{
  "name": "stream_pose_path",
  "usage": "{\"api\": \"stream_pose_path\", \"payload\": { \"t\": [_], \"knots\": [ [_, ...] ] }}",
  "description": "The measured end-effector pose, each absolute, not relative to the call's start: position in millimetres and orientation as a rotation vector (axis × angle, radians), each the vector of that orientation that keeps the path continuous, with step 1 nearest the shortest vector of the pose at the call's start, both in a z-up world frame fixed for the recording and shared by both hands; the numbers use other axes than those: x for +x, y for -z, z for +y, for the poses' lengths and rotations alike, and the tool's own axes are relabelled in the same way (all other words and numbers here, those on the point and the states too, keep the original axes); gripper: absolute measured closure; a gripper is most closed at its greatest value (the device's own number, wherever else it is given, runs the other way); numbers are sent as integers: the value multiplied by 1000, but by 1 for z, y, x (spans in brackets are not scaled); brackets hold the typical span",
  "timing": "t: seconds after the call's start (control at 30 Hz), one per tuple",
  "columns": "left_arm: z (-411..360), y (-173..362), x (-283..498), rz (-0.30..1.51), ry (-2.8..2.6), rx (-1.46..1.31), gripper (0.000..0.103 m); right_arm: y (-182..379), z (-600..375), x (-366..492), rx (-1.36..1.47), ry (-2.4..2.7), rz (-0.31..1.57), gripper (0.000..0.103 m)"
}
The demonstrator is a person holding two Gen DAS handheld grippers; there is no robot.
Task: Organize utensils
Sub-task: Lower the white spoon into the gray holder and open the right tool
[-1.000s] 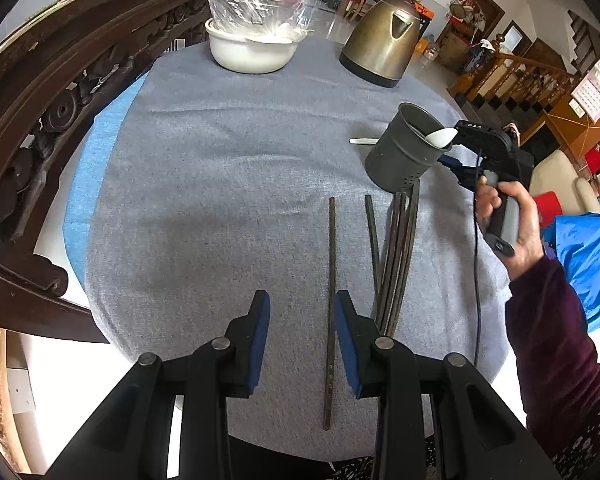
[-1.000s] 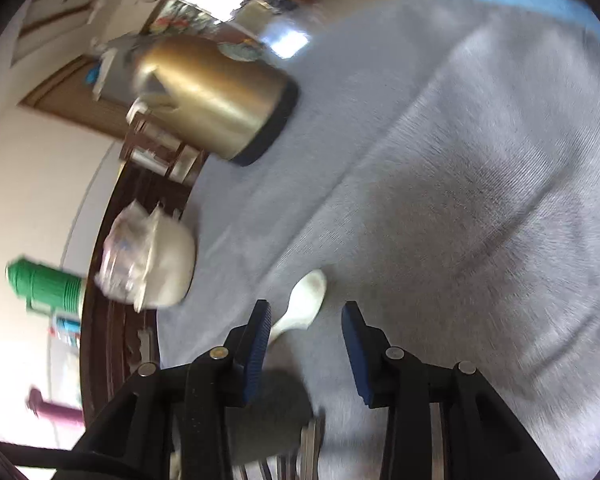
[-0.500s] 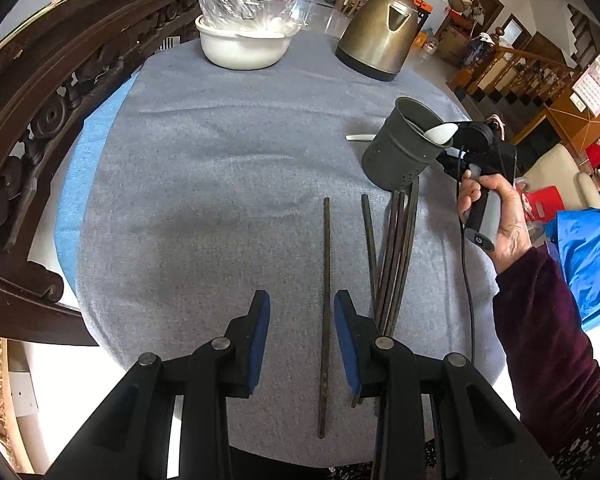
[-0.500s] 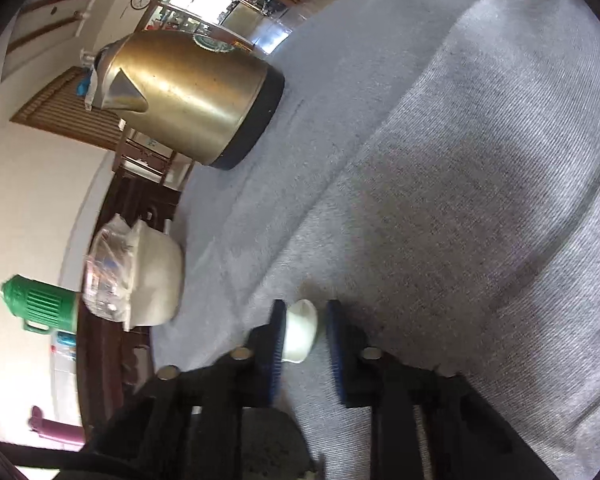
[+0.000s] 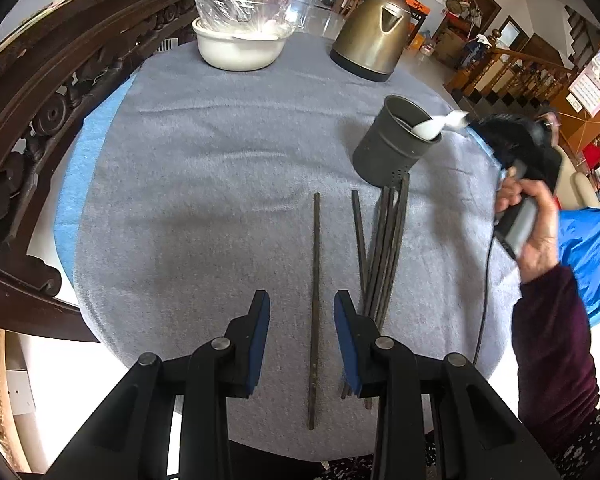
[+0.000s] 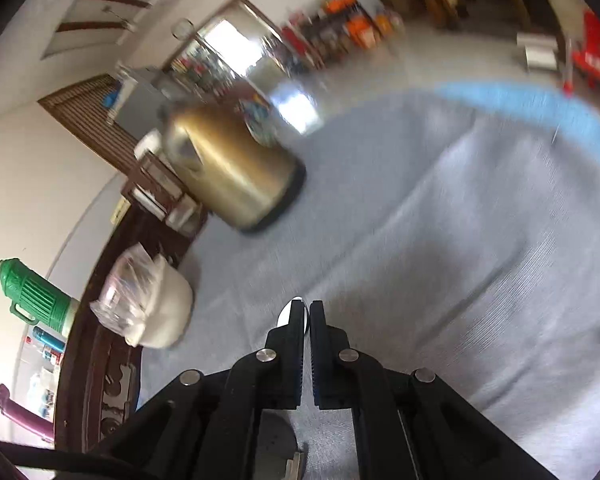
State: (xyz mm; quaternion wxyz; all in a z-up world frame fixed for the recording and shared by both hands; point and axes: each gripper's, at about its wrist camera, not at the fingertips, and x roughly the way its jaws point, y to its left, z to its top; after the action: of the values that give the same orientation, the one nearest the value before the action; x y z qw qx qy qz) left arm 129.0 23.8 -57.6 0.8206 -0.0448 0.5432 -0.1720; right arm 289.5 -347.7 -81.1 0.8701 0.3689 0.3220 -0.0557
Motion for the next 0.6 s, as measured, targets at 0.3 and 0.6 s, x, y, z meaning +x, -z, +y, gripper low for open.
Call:
{"api": "stream_pose_path", "payload": {
  "t": [0.3, 0.6],
  "knots": [
    [19, 54, 118, 1141, 390, -93, 69, -35, -294, 237, 431, 72, 409, 101],
    [26, 51, 110, 1136, 384, -100, 69, -18, -180, 263, -41, 38, 505, 98]
  ]
}}
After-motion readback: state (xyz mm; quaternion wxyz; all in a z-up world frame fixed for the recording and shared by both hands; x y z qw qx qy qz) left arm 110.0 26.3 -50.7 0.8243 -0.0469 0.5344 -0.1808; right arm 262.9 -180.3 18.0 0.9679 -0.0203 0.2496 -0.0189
